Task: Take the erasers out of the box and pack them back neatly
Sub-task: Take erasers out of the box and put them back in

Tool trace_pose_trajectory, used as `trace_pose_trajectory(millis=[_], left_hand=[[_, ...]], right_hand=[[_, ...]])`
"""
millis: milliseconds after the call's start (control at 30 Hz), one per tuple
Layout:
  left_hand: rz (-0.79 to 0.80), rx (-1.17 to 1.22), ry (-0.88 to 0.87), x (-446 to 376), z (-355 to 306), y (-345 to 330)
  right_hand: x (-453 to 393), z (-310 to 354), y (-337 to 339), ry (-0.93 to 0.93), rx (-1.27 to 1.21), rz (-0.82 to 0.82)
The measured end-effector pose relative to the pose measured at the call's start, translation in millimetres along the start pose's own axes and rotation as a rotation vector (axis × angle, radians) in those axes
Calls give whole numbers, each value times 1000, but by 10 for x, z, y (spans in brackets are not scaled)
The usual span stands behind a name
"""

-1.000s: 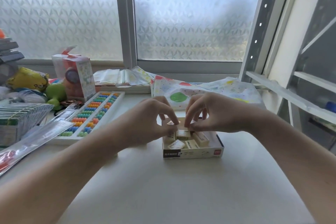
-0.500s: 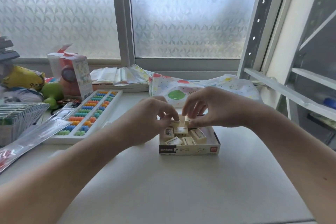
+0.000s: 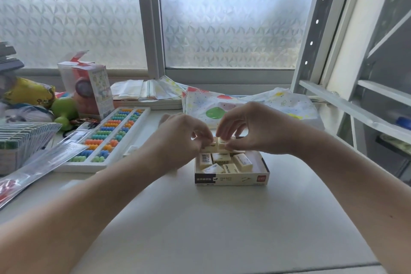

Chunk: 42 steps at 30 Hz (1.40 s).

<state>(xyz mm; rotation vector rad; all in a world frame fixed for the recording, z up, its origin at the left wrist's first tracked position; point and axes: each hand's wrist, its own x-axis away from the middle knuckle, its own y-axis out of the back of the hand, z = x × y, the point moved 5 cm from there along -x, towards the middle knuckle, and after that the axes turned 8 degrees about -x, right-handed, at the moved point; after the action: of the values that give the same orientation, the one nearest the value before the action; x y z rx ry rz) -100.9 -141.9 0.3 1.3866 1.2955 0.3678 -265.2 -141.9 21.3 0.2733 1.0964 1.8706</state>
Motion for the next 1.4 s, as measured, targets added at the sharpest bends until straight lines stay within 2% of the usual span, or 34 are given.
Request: trace_pose_trajectory(millis=[200,367,600,767,967,1167,1333,1400], left_hand=[[29,-191,-75,-26,1,-70],[-7,25,-25,-69,120,90],[65,3,-67,-55,201,115],[72,53,36,-110,487,466],[120,16,98,-51,679,574],[358,-45,120,-5,757,643],[596,-115,85,115,817,653],[632,-126,92,126,830,636]], right_hand=[[-27,14,-69,31,10,-6],[-35,18,-74,24,-78,-54],[66,-107,135,-60,87,3],[44,-173,98,-146,92,42],[44,-204,91,-193,159,40],[77,-180,139,-209,270,38],[46,135,83,30,188,-167],[7,296,-95,104,152,-150]])
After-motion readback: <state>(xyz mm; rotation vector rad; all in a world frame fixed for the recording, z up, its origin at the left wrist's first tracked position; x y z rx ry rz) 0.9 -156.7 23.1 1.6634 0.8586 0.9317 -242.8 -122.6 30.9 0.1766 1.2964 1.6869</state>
